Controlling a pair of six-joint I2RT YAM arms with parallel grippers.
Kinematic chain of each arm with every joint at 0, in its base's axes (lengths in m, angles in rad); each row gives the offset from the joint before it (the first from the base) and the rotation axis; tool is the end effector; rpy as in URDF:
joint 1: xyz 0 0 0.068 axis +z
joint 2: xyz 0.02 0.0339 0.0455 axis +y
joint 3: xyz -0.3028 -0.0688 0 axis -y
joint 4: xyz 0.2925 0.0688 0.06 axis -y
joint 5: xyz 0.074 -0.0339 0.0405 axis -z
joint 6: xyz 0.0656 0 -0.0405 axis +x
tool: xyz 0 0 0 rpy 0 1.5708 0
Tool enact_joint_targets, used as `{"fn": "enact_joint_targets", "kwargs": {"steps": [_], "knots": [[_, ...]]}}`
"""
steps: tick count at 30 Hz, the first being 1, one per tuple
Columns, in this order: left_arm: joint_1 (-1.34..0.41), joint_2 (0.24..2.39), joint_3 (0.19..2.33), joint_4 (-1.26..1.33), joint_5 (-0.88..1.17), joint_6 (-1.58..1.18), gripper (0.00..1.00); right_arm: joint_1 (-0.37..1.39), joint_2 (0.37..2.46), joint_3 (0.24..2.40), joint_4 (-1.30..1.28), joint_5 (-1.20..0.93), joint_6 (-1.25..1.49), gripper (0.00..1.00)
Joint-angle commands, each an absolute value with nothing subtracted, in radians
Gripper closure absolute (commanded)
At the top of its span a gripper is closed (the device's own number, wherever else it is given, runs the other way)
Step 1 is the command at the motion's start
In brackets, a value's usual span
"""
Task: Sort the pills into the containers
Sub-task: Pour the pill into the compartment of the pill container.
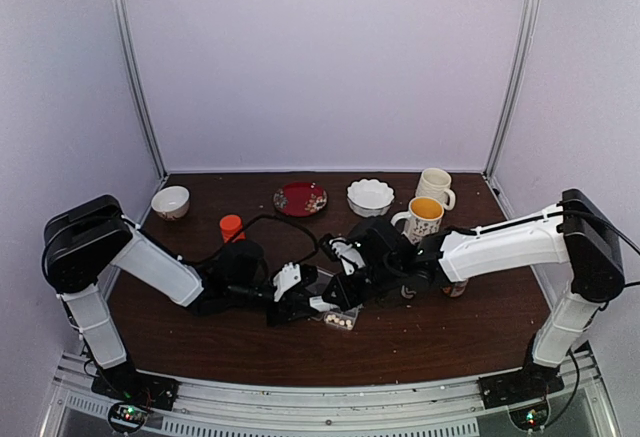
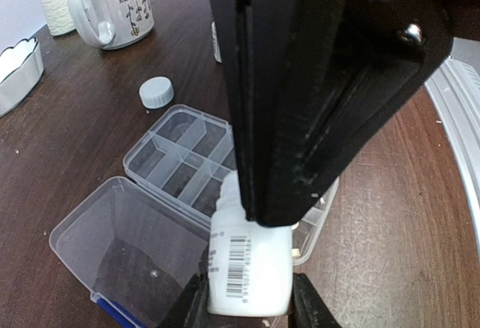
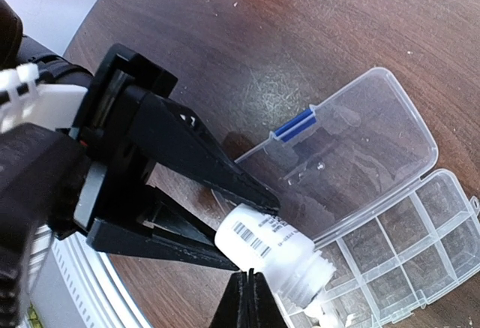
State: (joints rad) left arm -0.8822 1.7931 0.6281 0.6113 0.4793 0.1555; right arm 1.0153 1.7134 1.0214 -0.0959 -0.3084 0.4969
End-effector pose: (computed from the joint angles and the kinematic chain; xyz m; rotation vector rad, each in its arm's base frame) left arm 0.2116 -0.3048 0.0943 1.3380 1.7447 -0.9292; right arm 0.2061 0.3697 0.1760 -0.8230 2.4566 1.0245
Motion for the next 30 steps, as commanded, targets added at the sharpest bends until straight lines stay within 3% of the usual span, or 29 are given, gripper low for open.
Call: {"fn": "enact_joint_targets", "kwargs": {"steps": [1, 12, 23, 30], "knots": [[-0.890, 1.771, 0.643, 0.624, 0.468, 0.145, 1.00, 1.022, 1.684, 1.008, -0.061, -0.283, 0.498, 1.00], [-0.890, 1.777, 0.644, 0.627, 0.469, 0.144, 1.00, 1.022, 1.761, 1.067, -0.201, -0.241, 0.469, 1.00], [-0.891, 1.781, 0.649, 0.621, 0.472, 0.147, 1.00, 1.022, 1.657, 1.095, -0.197, -0.232, 0.455, 1.00], [-0.891, 1.783, 0.653, 0.618, 0.474, 0.148, 1.00, 1.022, 1.767, 1.109, -0.243, -0.231, 0.452, 1.00]]}}
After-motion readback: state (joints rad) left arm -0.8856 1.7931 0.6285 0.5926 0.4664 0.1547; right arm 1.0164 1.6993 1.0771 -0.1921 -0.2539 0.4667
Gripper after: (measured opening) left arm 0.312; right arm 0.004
